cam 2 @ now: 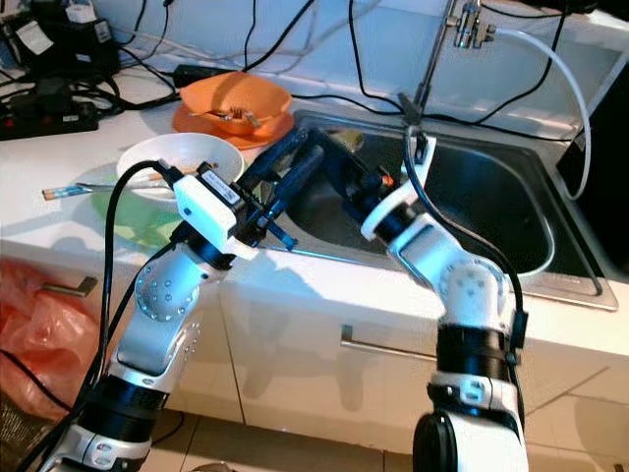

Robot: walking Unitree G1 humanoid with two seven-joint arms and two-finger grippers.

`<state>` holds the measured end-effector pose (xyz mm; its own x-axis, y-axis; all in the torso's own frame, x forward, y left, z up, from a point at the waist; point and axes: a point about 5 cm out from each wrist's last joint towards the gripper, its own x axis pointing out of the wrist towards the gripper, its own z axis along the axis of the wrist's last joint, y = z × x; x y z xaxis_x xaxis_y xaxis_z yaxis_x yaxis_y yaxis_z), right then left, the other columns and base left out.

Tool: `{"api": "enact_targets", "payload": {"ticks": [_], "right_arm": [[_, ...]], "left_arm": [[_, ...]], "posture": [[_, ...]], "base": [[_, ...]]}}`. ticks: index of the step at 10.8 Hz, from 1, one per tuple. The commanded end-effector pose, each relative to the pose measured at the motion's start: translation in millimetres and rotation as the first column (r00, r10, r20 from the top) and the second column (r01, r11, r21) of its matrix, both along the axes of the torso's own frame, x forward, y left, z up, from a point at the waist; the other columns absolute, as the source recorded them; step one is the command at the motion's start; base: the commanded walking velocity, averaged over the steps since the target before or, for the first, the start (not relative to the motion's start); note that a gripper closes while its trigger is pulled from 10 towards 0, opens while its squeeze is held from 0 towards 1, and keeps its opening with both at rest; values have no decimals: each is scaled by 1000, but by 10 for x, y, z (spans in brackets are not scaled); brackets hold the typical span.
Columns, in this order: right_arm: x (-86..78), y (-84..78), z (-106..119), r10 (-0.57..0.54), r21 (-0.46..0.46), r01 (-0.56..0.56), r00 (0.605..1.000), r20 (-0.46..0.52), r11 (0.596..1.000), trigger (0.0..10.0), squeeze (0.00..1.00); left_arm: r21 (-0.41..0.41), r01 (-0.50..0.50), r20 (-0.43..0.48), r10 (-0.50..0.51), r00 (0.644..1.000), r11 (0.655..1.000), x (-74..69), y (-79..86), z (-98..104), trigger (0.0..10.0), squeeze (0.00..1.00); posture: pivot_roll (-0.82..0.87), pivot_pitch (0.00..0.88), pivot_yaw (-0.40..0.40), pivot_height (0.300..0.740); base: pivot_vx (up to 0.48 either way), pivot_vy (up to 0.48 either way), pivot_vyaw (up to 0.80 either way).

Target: Kitchen organization

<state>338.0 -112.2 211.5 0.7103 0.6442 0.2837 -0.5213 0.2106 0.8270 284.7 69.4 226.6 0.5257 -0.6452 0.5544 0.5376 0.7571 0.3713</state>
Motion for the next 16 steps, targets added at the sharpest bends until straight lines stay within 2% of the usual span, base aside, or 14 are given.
{"api": "enact_targets", "payload": {"ticks": [1, 2, 7, 9, 12, 16], "right_arm": [[28, -21, 49, -14, 7, 13, 1000, 24, 1000, 3882, 0], [73, -23, 62, -27, 30, 27, 1000, 16, 999, 0, 0], [91, 40, -3, -13, 53, 14, 1000, -16, 999, 0, 0], [49, 96, -74, 31, 26, -30, 999, -39, 999, 0, 0], [32, 84, -132, 46, -5, -46, 997, -63, 999, 0, 0], [89, 67, -153, 50, -60, -57, 993, -111, 997, 0, 0]], "left_arm": [[-18, 11, -15, -11, 1000, 1000, -11, 8, 17, 0, 0], [-27, 5, -20, -6, 1000, 1000, 5, 17, 41, 0, 0], [-64, 28, -38, -30, 999, 998, 30, -49, 96, 0, 0], [-72, 56, -43, -59, 997, 996, 3, -124, 95, 0, 0], [-85, 88, -51, -93, 994, 992, -36, -215, 81, 0, 0], [-83, 175, -87, -182, 980, 981, -76, -303, 37, 0, 0]], "posture": [[84, 10, -96, 740], [84, 19, -96, 740], [83, 33, -96, 740], [75, 33, -96, 740], [67, 35, -98, 740], [65, 34, -99, 740]], "base": [[0, 0, 0], [0, 0, 0], [0, 0, 0], [0, 0, 0], [0, 0, 0], [0, 0, 0]]}}
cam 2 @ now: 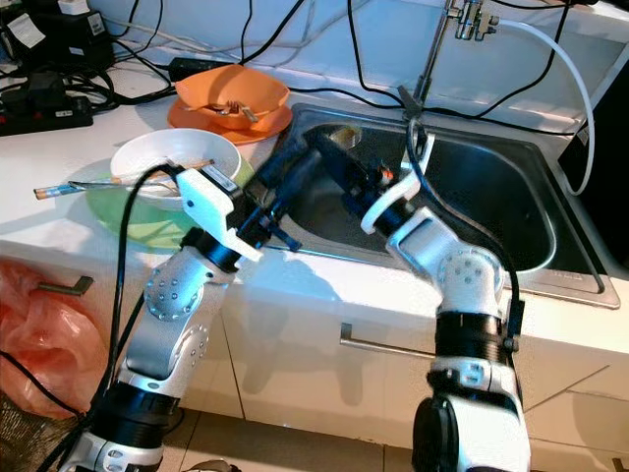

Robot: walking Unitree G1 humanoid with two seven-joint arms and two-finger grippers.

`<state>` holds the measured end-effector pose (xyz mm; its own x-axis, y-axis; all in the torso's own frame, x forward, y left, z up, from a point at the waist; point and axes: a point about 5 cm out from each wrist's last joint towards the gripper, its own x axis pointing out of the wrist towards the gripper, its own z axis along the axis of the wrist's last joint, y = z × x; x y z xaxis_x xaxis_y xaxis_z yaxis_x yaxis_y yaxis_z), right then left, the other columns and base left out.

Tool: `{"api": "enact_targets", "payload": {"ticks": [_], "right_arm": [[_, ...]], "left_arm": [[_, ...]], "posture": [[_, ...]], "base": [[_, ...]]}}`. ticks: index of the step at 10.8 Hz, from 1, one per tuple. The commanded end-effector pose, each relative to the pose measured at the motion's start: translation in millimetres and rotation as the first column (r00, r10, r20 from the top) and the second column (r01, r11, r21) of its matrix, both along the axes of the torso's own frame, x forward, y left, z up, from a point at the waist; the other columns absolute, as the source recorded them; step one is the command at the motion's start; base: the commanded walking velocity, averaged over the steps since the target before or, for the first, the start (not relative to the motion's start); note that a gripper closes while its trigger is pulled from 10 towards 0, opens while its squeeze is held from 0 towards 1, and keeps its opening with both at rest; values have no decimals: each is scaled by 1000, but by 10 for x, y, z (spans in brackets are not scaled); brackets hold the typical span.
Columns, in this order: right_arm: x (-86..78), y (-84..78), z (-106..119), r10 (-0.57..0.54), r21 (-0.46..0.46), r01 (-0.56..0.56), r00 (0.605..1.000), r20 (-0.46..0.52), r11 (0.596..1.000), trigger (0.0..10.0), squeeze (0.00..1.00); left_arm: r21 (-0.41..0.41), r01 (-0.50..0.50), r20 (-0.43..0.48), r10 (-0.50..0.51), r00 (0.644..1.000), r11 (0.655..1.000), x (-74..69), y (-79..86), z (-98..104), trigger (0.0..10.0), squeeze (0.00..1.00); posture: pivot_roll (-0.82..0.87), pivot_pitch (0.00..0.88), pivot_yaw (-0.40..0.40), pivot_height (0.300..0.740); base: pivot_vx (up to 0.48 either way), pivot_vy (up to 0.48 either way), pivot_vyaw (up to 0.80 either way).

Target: Kitchen organization

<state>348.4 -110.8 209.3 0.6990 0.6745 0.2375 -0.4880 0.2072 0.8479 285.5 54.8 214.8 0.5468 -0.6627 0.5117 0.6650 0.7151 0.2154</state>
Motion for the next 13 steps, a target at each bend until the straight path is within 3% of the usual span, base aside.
{"api": "enact_targets", "payload": {"ticks": [1, 6, 7, 8, 9, 10, 11, 12, 13], "right_arm": [[-3, 44, -131, 14, -55, -18, 998, -65, 998, 0, 0], [42, -9, -132, -18, -74, 12, 997, -76, 997, 0, 0], [50, -47, -157, -48, -89, 41, 996, -75, 995, 0, 0], [52, -55, -162, -54, -93, 47, 996, -75, 995, 0, 0], [151, -177, -208, -191, -137, 179, 978, -81, 974, 0, 0], [176, -212, -220, -228, -150, 214, 970, -81, 965, 0, 0], [271, -387, -251, -393, -251, 372, 919, -35, 894, 0, 0], [308, -470, -263, -464, -291, 440, 886, -16, 850, 0, 0], [376, -672, -311, -575, -420, 543, 816, 62, 727, 0, 0]], "left_arm": [[-9, 97, 68, -96, 993, 995, -85, -176, 149, 0, 0], [-12, 175, -9, -175, 985, 985, -37, -290, 106, 0, 0], [-38, 149, -37, -150, 988, 988, 4, -276, 104, 4549, 0], [-44, 144, -45, -146, 988, 989, 12, -271, 103, 4549, 0], [-89, 91, -150, -104, 983, 992, 104, -195, 17, 10000, 1000], [-100, 77, -180, -94, 979, 992, 128, -174, -8, 10000, 1000], [-126, 7, -239, -38, 970, 992, 187, -45, -45, 10000, 1000], [-131, -17, -256, -18, 966, 991, 200, 3, -52, 10000, 1000], [-107, -55, -301, 21, 954, 993, 184, 99, -100, 10000, 1000]], "posture": [[63, 22, -102, 740], [56, 22, -101, 740], [52, 24, -101, 740], [52, 24, -101, 740], [53, 24, -101, 740], [53, 24, -101, 740], [69, 28, -100, 740], [69, 28, -100, 740], [96, 36, -105, 740]], "base": [[0, 0, 0], [0, 0, 0], [0, 0, 0], [0, 0, 0], [0, 0, 0], [0, 0, 0], [0, 0, 0], [0, 0, 0], [0, 0, 0]]}}
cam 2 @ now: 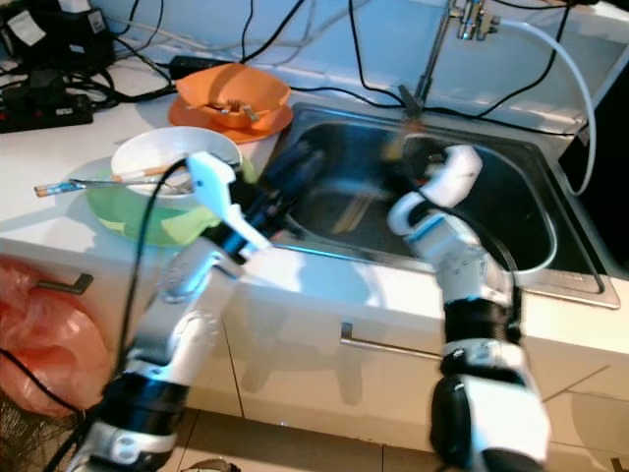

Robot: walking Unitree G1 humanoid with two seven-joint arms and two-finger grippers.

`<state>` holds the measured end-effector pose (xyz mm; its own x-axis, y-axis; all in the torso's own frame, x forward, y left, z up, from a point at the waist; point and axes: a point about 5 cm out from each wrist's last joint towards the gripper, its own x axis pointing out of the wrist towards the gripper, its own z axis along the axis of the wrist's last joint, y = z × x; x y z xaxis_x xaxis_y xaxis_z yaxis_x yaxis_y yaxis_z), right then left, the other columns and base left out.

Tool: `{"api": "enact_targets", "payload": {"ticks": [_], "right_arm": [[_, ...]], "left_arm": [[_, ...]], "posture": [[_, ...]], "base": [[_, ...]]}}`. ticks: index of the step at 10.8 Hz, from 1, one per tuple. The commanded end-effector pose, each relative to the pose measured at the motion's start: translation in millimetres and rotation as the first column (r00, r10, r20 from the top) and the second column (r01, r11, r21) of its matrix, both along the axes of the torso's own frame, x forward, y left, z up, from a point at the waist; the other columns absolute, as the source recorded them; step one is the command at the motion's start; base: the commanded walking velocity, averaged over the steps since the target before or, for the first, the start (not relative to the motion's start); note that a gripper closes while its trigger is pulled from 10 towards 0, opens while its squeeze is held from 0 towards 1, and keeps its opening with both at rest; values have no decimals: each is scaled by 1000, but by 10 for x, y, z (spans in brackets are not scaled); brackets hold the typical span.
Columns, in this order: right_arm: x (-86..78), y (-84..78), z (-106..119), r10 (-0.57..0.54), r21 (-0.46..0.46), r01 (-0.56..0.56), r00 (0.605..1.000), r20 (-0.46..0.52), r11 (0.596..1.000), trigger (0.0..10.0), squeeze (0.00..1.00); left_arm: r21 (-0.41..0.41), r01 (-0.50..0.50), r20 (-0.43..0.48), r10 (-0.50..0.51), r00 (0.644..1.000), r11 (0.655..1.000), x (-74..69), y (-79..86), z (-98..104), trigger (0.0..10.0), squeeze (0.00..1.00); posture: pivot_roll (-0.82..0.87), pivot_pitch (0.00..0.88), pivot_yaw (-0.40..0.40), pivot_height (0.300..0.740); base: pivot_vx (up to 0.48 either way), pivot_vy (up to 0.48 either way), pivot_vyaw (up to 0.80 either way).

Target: Kitchen organization

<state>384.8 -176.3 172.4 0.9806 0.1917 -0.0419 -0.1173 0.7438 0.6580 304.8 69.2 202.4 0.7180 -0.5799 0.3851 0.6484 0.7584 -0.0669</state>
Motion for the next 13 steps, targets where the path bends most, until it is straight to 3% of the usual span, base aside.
{"api": "enact_targets", "payload": {"ticks": [1, 2, 4, 6, 8, 9, 10, 11, 12, 13], "right_arm": [[34, -100, 47, -57, -61, 58, 998, 20, 996, 0, 0], [58, -216, -12, -119, -230, 122, 993, 23, 966, 0, 0], [51, -270, -141, -133, -379, 123, 991, 0, 917, 0, 0], [53, -229, -260, -92, -518, 58, 995, -40, 853, 0, 0], [44, -180, -346, -43, -631, -8, 997, -66, 776, 0, 0], [36, -145, -368, -5, -640, -36, 998, -62, 768, 0, 0], [36, -143, -375, -2, -652, -38, 998, -61, 757, 8667, 1000], [37, -156, -377, -14, -669, -30, 998, -61, 743, 8667, 1000], [36, -153, -387, -15, -669, -29, 998, -60, 743, 10000, 1000], [36, -142, -391, -7, -664, -35, 998, -60, 747, 10000, 1000]], "left_arm": [[3, 5, -25, -5, 1000, 1000, -23, -3, -6, 10000, 1000], [9, -23, -94, 24, 995, 1000, -35, 86, -67, 10000, 1000], [92, -80, -196, 97, 976, 992, 0, 211, -183, 10000, 1000], [189, -3, -255, 52, 966, 982, -36, 211, -203, 10000, 1000], [214, 59, -292, 6, 957, 975, -60, 189, -183, 10000, 1000], [217, 74, -290, -8, 957, 973, -73, 178, -140, 10000, 1000], [218, 75, -293, -8, 956, 973, -79, 183, -122, 10000, 1000], [225, 74, -292, -5, 956, 972, -80, 187, -115, 10000, 1000], [235, 59, -308, 17, 951, 970, -72, 222, -125, 10000, 1000], [238, 62, -317, 18, 948, 969, -78, 230, -134, 10000, 1000]], "posture": [[96, 36, -105, 740], [114, 39, -102, 740], [120, 39, -99, 740], [127, 39, -93, 740], [131, 36, -83, 740], [132, 35, -80, 740], [133, 34, -77, 740], [133, 34, -77, 740], [136, 32, -76, 740], [137, 33, -78, 740]], "base": [[0, 0, 0], [0, 0, 0], [0, 0, 0], [0, 0, 0], [0, 0, 0], [0, 0, 0], [0, 0, 0], [0, 0, 0], [0, 0, 0], [0, 0, 0]]}}
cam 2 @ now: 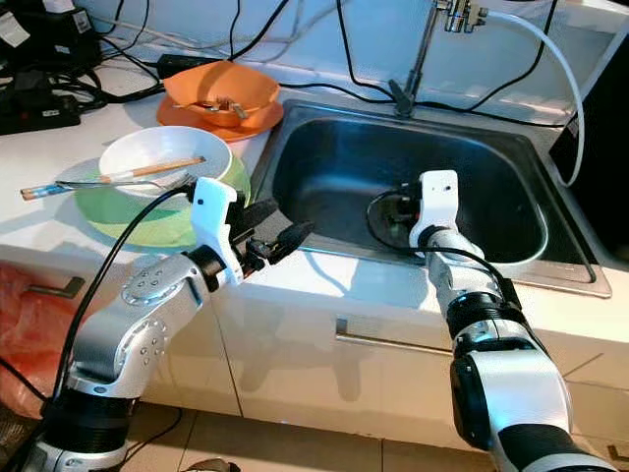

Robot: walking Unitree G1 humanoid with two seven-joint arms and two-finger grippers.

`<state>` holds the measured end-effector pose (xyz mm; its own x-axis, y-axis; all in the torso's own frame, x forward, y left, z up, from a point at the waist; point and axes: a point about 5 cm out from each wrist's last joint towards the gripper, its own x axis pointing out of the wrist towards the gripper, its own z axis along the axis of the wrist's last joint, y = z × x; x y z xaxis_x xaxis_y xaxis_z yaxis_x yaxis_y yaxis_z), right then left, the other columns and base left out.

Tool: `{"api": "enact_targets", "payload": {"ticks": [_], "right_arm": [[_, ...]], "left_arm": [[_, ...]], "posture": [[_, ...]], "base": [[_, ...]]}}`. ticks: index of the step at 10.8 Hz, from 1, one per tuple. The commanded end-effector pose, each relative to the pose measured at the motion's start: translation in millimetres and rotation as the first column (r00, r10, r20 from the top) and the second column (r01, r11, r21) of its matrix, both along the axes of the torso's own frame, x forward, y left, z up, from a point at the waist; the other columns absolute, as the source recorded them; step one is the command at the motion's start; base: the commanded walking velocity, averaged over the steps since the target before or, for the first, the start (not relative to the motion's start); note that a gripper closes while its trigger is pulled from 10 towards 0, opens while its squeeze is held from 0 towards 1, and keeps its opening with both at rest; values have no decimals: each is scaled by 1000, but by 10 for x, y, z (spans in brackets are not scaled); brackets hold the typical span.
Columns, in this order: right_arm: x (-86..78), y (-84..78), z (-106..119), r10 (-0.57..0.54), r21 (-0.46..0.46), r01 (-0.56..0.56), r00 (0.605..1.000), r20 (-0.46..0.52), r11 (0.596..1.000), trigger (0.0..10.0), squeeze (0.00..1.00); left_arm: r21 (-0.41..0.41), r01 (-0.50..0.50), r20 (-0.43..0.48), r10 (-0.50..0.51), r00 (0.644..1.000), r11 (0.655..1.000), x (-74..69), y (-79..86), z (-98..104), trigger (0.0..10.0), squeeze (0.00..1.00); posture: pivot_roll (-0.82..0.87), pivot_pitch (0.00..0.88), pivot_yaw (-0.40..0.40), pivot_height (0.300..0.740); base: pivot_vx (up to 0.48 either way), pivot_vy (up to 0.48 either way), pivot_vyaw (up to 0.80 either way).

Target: Kitchen organization

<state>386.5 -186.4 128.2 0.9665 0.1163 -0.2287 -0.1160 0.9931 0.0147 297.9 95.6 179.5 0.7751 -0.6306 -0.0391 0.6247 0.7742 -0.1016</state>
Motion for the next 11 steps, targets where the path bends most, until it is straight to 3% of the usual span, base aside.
{"api": "enact_targets", "payload": {"ticks": [1, 3, 4, 5, 6, 8, 9, 10, 11], "right_arm": [[23, -16, 53, 4, -18, -4, 1000, 16, 1000, 10000, 1000], [34, 18, 82, 31, -44, -29, 999, 43, 999, 10000, 1000], [53, 32, 148, 26, -1, -26, 996, 84, 1000, 10000, 1000], [67, 50, 198, 24, 30, -28, 993, 113, 999, 10000, 1000], [80, 127, 254, 41, 92, -54, 989, 146, 994, 10000, 1000], [62, 282, 276, 112, 147, -139, 977, 184, 979, 10000, 1000], [40, 360, 275, 149, 153, -181, 968, 204, 971, 10000, 1000], [13, 412, 256, 182, 156, -216, 961, 208, 964, 10000, 1000], [1, 419, 247, 197, 156, -231, 958, 207, 960, 10000, 1000]], "left_arm": [[4, 16, 20, -16, 1000, 1000, -13, -27, 81, 10000, 1000], [23, 9, 10, -9, 1000, 1000, -12, -17, 68, 10000, 1000], [57, -34, 26, 32, 999, 998, 10, 30, 82, 10000, 1000], [79, -78, 76, 72, 995, 994, 21, 77, 144, 10000, 1000], [82, -172, 215, 151, 965, 982, 4, 162, 325, 10000, 1000], [47, -310, 411, 265, 872, 949, -52, 295, 495, 10000, 1000], [9, -377, 502, 322, 803, 926, -124, 385, 555, 10000, 1000], [-2, -468, 610, 372, 700, 884, -230, 515, 614, 10000, 1000], [-2, -526, 642, 404, 651, 850, -264, 602, 617, 10000, 1000]], "posture": [[136, 32, -79, 740], [136, 32, -79, 740], [136, 32, -79, 740], [147, 29, -85, 740], [157, 30, -87, 740], [168, 33, -86, 740], [169, 34, -84, 740], [171, 35, -85, 740], [174, 36, -87, 740]], "base": [[0, 0, 0], [0, 0, 0], [0, 0, 0], [0, 0, 0], [0, 0, 0], [0, 0, 0], [0, 0, 0], [0, 0, 0], [0, 0, 0]]}}
